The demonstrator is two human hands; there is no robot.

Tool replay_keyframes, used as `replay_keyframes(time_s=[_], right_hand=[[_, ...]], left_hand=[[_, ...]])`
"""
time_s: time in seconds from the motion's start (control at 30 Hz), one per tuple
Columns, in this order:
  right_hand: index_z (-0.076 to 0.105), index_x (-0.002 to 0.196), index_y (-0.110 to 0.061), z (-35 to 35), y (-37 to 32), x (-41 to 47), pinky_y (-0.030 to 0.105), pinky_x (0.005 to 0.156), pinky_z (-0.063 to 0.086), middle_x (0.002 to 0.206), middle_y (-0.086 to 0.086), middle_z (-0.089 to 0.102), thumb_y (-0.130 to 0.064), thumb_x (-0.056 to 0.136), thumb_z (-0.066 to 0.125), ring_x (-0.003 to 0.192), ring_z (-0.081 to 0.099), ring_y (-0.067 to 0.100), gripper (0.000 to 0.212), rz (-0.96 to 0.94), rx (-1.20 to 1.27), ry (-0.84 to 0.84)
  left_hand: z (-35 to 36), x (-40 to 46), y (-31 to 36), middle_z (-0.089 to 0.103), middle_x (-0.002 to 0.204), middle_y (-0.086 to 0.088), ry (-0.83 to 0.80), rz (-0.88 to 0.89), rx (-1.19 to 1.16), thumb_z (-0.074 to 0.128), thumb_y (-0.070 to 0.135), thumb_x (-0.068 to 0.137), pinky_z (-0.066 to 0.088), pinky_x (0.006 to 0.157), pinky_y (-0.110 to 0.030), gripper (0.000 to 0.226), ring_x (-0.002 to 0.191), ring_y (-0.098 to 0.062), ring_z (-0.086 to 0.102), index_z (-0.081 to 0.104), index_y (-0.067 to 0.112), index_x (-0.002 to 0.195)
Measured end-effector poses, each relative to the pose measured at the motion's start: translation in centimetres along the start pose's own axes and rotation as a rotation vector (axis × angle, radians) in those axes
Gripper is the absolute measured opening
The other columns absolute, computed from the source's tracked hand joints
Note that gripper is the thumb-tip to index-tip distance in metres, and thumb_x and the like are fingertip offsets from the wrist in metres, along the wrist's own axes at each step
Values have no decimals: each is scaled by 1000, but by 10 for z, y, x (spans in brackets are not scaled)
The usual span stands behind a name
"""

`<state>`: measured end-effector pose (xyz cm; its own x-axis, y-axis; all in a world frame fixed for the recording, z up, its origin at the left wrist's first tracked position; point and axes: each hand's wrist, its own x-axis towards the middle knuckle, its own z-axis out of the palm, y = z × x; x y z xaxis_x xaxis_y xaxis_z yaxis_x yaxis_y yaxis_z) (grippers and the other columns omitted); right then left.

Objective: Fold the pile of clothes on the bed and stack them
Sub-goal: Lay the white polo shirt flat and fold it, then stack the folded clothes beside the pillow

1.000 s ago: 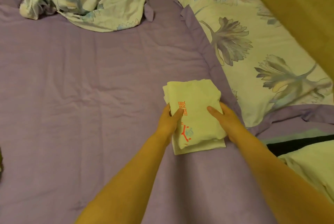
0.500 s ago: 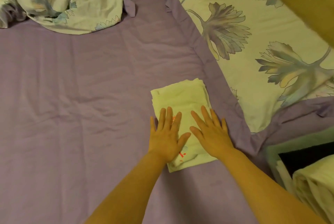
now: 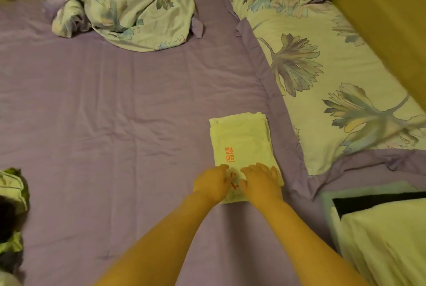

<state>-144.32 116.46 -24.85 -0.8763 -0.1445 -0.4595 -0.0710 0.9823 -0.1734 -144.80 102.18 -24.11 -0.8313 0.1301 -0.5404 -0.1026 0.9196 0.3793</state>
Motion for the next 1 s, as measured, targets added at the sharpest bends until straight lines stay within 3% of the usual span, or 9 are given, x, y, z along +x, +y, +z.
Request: replay_keyframes(time_s=[0.2, 0.37, 0.57, 0.77, 1.0], right_hand=[[54, 128, -27, -6, -39, -84, 31, 105, 29, 130, -5, 55, -35, 98, 40, 124, 43, 18, 34, -134, 124, -10], [53, 131, -25, -6, -76, -143, 28, 101, 33, 130, -3, 57, -36, 99, 39, 124, 46, 19, 36, -199, 105, -52], [53, 132, -25, 11, -143, -214, 29, 102, 34, 134, -4, 55, -37, 99, 40, 127, 44, 19, 38, -282, 123, -88], [55, 130, -25, 35, -235, -275, 28, 101, 37, 134, -3, 56, -37, 99, 39, 125, 48, 18, 37, -395, 63, -79], [60, 122, -23, 67, -347, -356, 29, 98, 40, 126, -2, 62, -37, 99, 39, 120, 53, 19, 34, -533, -9, -54]], left_hand=[[-6, -108, -13, 67, 109, -11, 28, -163, -339, 48, 24, 97, 50, 84, -33, 26, 91, -23, 61, 65, 8, 110], [-7, -198, -45, 64, 95, -12, 36, -235, -426, 49, 24, 97, 50, 82, -37, 14, 81, -19, 55, 56, 13, 91], [-6, -305, -99, 68, 106, -12, 72, -308, -488, 50, 26, 97, 51, 86, -37, 25, 98, -26, 64, 65, 7, 106], [-1, -402, -177, 66, 100, -10, 167, -437, -454, 50, 29, 96, 50, 80, -35, 24, 84, -21, 57, 63, 10, 103], [20, -532, -271, 57, 88, -2, 252, -508, -483, 50, 33, 95, 39, 67, -29, 17, 77, -19, 48, 54, 18, 87]])
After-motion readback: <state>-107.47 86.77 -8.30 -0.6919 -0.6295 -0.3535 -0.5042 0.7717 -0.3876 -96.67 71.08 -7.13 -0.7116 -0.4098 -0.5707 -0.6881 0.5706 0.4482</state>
